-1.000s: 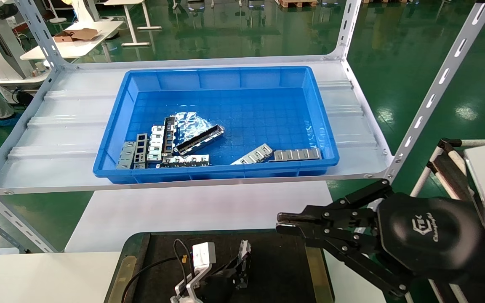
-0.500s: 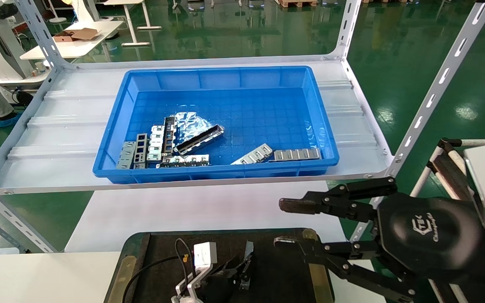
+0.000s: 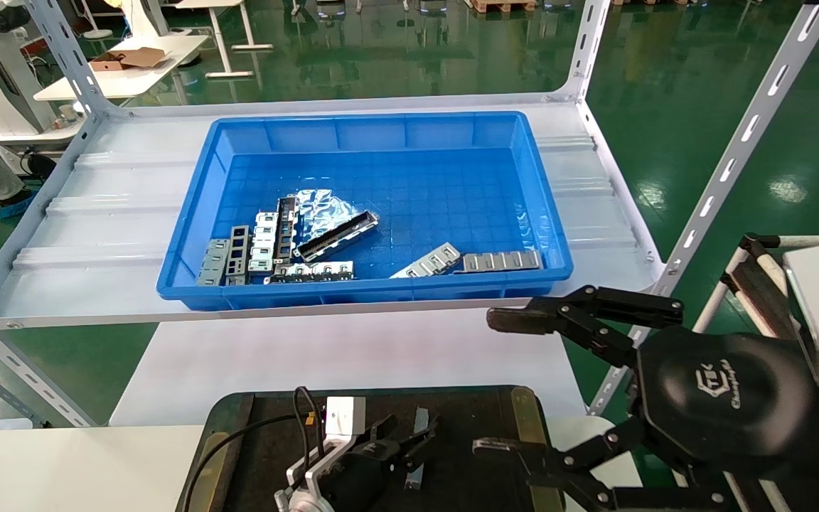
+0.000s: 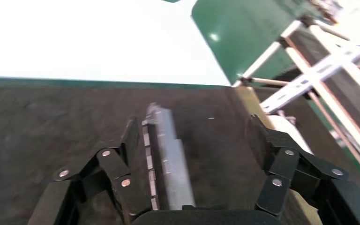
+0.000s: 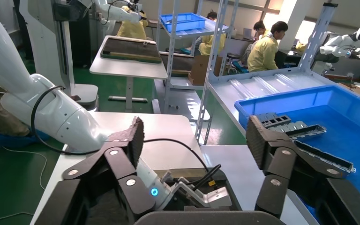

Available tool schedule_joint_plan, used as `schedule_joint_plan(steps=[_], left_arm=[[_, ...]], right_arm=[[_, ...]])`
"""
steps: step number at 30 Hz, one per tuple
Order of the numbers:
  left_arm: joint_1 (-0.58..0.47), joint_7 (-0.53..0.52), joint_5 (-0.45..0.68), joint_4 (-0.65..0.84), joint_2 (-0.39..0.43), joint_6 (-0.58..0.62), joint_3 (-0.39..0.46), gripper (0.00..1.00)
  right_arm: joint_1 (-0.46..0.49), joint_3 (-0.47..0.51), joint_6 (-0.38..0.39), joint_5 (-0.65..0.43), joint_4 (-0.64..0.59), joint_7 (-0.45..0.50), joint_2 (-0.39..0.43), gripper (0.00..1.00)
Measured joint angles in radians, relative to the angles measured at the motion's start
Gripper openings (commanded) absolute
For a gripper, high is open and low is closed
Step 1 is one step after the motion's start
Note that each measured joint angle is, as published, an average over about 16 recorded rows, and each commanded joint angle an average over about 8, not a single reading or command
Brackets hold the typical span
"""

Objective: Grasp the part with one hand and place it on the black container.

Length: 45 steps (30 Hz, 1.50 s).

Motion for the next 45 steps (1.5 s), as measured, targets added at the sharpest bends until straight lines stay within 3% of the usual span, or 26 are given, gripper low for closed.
schedule_joint_plan(steps=[11,18,35,45], left_arm=[[-0.003,0.144,0.022,-0.011,-0.118,0.316,-0.055,1.0],[-0.002,0.216,0.023,-0.029,-0.207,0.456,-0.08,1.0],[0.004,0.298,0.03,-0.097,-0.413,0.648,-0.117,1.0],[0.013,0.307,0.028,-0.139,-0.491,0.718,-0.123,1.0]], right_arm=[[0.0,-0.001,0.0,0.0,0.0,0.0,0.0,1.0],[0.0,-0.001,0.0,0.001,0.0,0.0,0.0,1.0],[0.0,-0.002,0.001,0.001,0.0,-0.001,0.001,1.0],[0.0,-0.002,0.001,0.001,0.0,-0.001,0.001,1.0]])
